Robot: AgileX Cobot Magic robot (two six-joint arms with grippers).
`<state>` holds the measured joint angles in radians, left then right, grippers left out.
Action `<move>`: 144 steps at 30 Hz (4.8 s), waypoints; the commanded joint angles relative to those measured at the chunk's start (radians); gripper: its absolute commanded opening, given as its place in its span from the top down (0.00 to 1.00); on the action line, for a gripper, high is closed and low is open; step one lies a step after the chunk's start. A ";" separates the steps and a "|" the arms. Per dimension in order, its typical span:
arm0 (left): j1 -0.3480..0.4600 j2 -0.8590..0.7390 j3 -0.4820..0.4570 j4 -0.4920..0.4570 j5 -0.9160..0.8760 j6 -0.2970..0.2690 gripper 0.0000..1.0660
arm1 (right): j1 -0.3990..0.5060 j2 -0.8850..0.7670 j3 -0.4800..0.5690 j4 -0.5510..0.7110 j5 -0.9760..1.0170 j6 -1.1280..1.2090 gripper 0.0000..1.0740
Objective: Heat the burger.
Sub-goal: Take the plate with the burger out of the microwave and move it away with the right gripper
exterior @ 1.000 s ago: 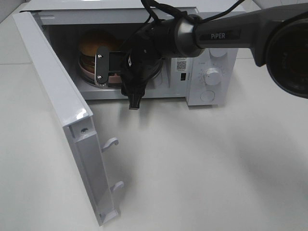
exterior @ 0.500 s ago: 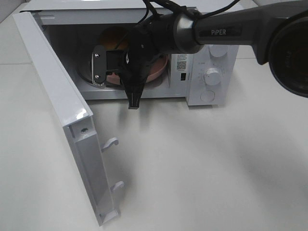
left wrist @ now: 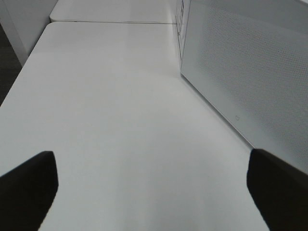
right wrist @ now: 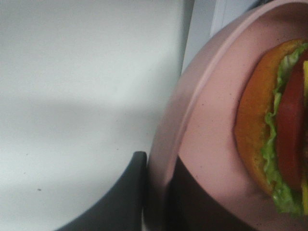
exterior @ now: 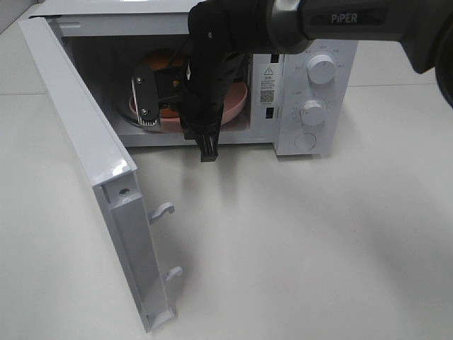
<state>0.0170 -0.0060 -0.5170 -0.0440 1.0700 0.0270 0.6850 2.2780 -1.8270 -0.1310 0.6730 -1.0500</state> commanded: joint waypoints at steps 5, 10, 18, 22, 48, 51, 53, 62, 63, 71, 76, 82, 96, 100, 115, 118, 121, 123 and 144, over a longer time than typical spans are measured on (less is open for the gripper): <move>0.002 0.006 0.000 -0.002 0.000 -0.006 0.06 | -0.012 -0.099 0.127 0.020 -0.016 -0.124 1.00; 0.002 0.006 0.000 -0.002 0.000 -0.006 0.06 | -0.024 -0.159 0.196 0.028 -0.037 -0.178 1.00; 0.002 0.006 0.000 -0.002 0.000 -0.006 0.06 | -0.047 -0.251 0.288 0.076 -0.068 -0.281 1.00; 0.002 0.006 0.000 -0.002 0.000 -0.006 0.06 | -0.059 -0.297 0.339 0.102 -0.098 -0.326 1.00; 0.002 0.006 0.000 -0.002 0.000 -0.006 0.06 | -0.067 -0.632 0.747 0.146 -0.274 -0.443 1.00; 0.002 0.006 0.000 -0.002 0.000 -0.006 0.06 | -0.067 -0.683 0.794 0.145 -0.275 -0.443 1.00; 0.002 0.006 0.000 -0.002 0.000 -0.006 0.06 | -0.067 -0.750 0.863 0.145 -0.277 -0.442 1.00; 0.002 0.006 0.000 -0.002 0.000 -0.006 0.06 | -0.067 -0.896 0.992 0.137 -0.277 -0.440 1.00; 0.002 0.006 0.000 -0.002 0.000 -0.006 0.06 | -0.067 -0.916 1.008 0.137 -0.277 -0.437 1.00; 0.002 0.006 0.000 -0.002 0.000 -0.006 0.06 | -0.067 -1.062 1.112 0.086 -0.262 -0.372 1.00; 0.002 0.006 0.000 -0.002 0.000 -0.006 0.06 | -0.067 -1.145 1.159 0.029 -0.218 -0.274 1.00; 0.002 0.006 0.000 -0.002 0.000 -0.006 0.06 | -0.067 -1.240 1.206 -0.046 -0.174 -0.118 1.00; 0.002 0.006 0.000 -0.002 0.000 -0.006 0.06 | -0.067 -1.314 1.214 -0.283 0.028 0.459 1.00; 0.002 0.006 0.000 -0.002 0.000 -0.006 0.06 | -0.067 -1.314 1.214 -0.350 0.076 0.676 1.00; 0.002 0.006 0.000 -0.002 0.000 -0.006 0.06 | -0.067 -1.314 1.214 -0.425 0.163 1.031 1.00; 0.002 0.006 0.000 -0.002 0.000 -0.006 0.06 | -0.067 -1.309 1.214 -0.473 0.199 1.152 1.00; 0.002 0.006 0.000 -0.002 0.000 -0.005 0.06 | -0.067 -1.285 1.215 -0.509 0.231 1.242 1.00; 0.002 0.006 0.000 -0.002 0.000 -0.006 0.06 | -0.067 -1.254 1.215 -0.526 0.252 1.291 1.00; 0.002 0.006 0.000 -0.002 0.000 -0.006 0.06 | -0.067 -0.851 1.215 -0.764 0.253 1.929 1.00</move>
<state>0.0170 -0.0060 -0.5170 -0.0440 1.0700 0.0270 0.6250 1.4030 -0.6060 -0.8270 0.9020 0.8370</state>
